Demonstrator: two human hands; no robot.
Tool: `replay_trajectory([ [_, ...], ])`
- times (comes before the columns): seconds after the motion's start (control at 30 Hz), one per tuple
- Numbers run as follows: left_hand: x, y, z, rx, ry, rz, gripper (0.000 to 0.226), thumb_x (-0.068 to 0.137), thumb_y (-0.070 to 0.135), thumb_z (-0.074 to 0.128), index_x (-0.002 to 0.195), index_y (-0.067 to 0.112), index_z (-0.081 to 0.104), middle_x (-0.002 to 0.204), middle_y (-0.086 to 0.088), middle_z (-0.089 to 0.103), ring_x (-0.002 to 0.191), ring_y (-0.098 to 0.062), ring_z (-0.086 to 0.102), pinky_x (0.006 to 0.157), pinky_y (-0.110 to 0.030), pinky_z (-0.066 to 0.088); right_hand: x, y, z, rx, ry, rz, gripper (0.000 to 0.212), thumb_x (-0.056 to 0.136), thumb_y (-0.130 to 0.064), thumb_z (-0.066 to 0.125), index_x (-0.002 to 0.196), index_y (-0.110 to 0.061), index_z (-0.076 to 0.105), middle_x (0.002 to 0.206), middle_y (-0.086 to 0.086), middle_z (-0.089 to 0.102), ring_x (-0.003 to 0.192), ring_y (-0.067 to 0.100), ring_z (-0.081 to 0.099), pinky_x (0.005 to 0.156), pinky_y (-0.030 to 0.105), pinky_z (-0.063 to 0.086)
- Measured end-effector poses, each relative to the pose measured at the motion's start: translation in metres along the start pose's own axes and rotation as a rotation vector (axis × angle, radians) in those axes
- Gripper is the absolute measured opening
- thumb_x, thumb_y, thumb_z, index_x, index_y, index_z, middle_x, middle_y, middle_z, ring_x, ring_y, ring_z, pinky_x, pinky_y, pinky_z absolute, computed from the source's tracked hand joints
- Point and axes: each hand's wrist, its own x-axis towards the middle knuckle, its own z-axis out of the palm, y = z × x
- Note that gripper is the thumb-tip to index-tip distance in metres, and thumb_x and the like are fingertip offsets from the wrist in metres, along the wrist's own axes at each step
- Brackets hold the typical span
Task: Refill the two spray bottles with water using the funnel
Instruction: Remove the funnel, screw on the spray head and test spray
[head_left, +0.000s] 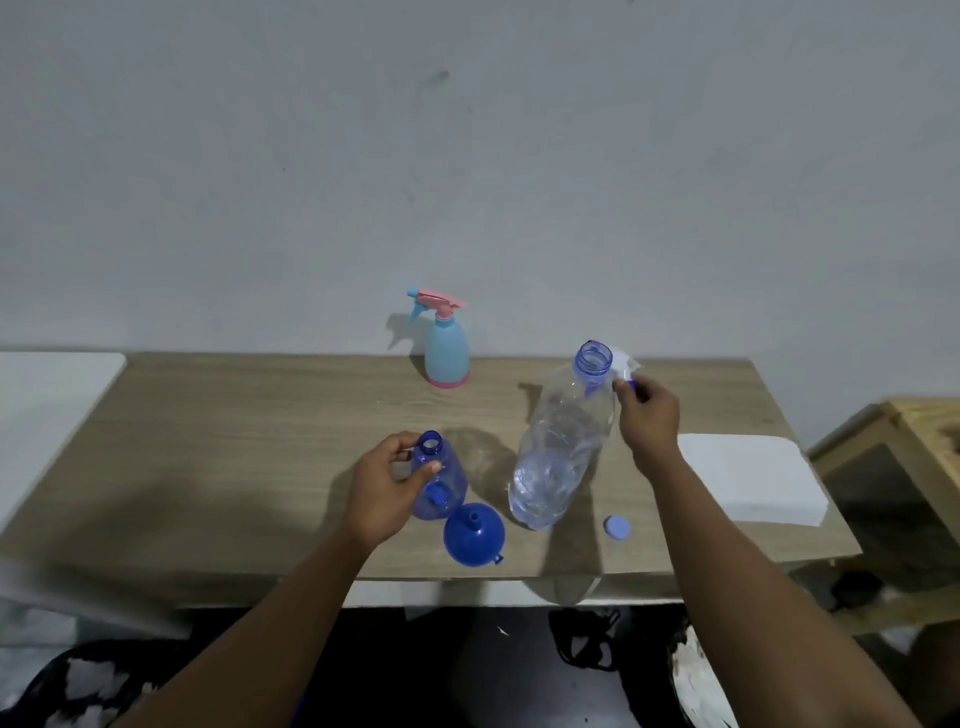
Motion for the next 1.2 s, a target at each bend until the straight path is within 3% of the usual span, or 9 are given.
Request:
replay_trajectory([
  [0.17,-0.001,0.006,0.001,-0.029,-0.004,-0.068,0.030,0.082,0.013,0.078,0.108,0.018,0.065,0.099,0.008,0.068,0.093,-0.001,0.060,0.075,-0.010,0.043,0.006,-0.088,-0.029,0.135,0.104,-0.229,0.030,0.091,-0.034,0.066,0.111,-0.012,0.067,0.091,-0.001,0.067,0.077,0.011,0.060,0.079,0.035,0.058],
  [0.33,0.000,0.008,0.002,-0.037,0.004,-0.057,0.027,0.080,0.010,0.078,0.103,0.018,0.065,0.097,0.004,0.068,0.092,-0.012,0.061,0.076,-0.014,0.043,-0.021,-0.172,-0.039,0.214,0.149,-0.491,0.028,0.093,-0.026,0.066,0.114,-0.008,0.066,0.098,0.006,0.068,0.087,0.030,0.065,0.071,0.019,0.052],
  [0.53,-0.004,0.015,0.001,-0.042,0.021,-0.040,0.024,0.080,0.005,0.076,0.094,0.019,0.063,0.082,0.011,0.064,0.079,-0.007,0.060,0.068,-0.014,0.042,-0.092,-0.232,-0.013,0.341,0.086,-0.664,0.019,0.091,-0.022,0.070,0.107,-0.014,0.065,0.091,0.002,0.067,0.081,0.029,0.065,0.069,0.029,0.053],
  [0.73,-0.001,0.016,0.000,-0.128,-0.020,-0.128,0.027,0.081,-0.001,0.071,0.084,0.025,0.062,0.083,0.009,0.063,0.083,-0.018,0.061,0.081,-0.029,0.049,-0.157,-0.187,0.055,0.270,-0.120,-0.592,0.024,0.089,-0.016,0.073,0.111,-0.010,0.066,0.094,-0.006,0.069,0.079,0.002,0.063,0.071,0.016,0.051],
  [0.87,0.002,0.005,-0.002,0.109,-0.066,-0.015,0.021,0.085,0.015,0.072,0.105,0.016,0.065,0.096,0.003,0.065,0.087,-0.011,0.059,0.082,-0.027,0.048,-0.171,-0.156,0.075,0.164,-0.141,-0.602,0.028,0.090,-0.014,0.073,0.116,-0.010,0.064,0.099,-0.008,0.068,0.087,0.003,0.066,0.074,0.013,0.052],
  [0.97,0.000,0.007,-0.001,0.019,-0.049,-0.083,0.011,0.088,0.009,0.060,0.094,0.005,0.068,0.092,-0.013,0.064,0.088,-0.024,0.062,0.078,-0.033,0.052,-0.170,-0.145,0.083,0.119,-0.169,-0.592,0.032,0.090,-0.016,0.072,0.120,-0.009,0.063,0.104,-0.002,0.070,0.090,0.007,0.067,0.077,0.015,0.055],
  [1.03,0.000,0.012,-0.002,-0.021,-0.047,-0.120,0.010,0.090,0.006,0.058,0.094,0.002,0.067,0.096,-0.016,0.065,0.086,-0.023,0.062,0.068,-0.021,0.052,-0.167,-0.137,0.088,0.095,-0.188,-0.568,0.030,0.090,-0.018,0.073,0.118,-0.010,0.063,0.102,-0.003,0.070,0.089,0.007,0.067,0.075,0.015,0.054],
  [1.1,0.000,0.013,-0.001,-0.063,-0.017,-0.124,0.007,0.088,0.009,0.068,0.095,0.010,0.067,0.095,-0.007,0.069,0.081,-0.012,0.063,0.059,-0.007,0.046,-0.166,-0.125,0.093,0.093,-0.223,-0.496,0.026,0.089,-0.020,0.074,0.111,-0.013,0.065,0.096,-0.005,0.070,0.086,0.007,0.067,0.074,0.015,0.054],
  [1.2,-0.003,0.007,-0.001,-0.076,-0.013,-0.112,0.013,0.087,0.016,0.071,0.097,0.024,0.068,0.090,0.010,0.070,0.085,-0.006,0.065,0.063,-0.010,0.043,-0.168,-0.097,0.104,0.090,-0.258,-0.332,0.019,0.087,-0.018,0.076,0.103,-0.016,0.067,0.089,-0.007,0.071,0.084,0.007,0.068,0.075,0.025,0.059],
])
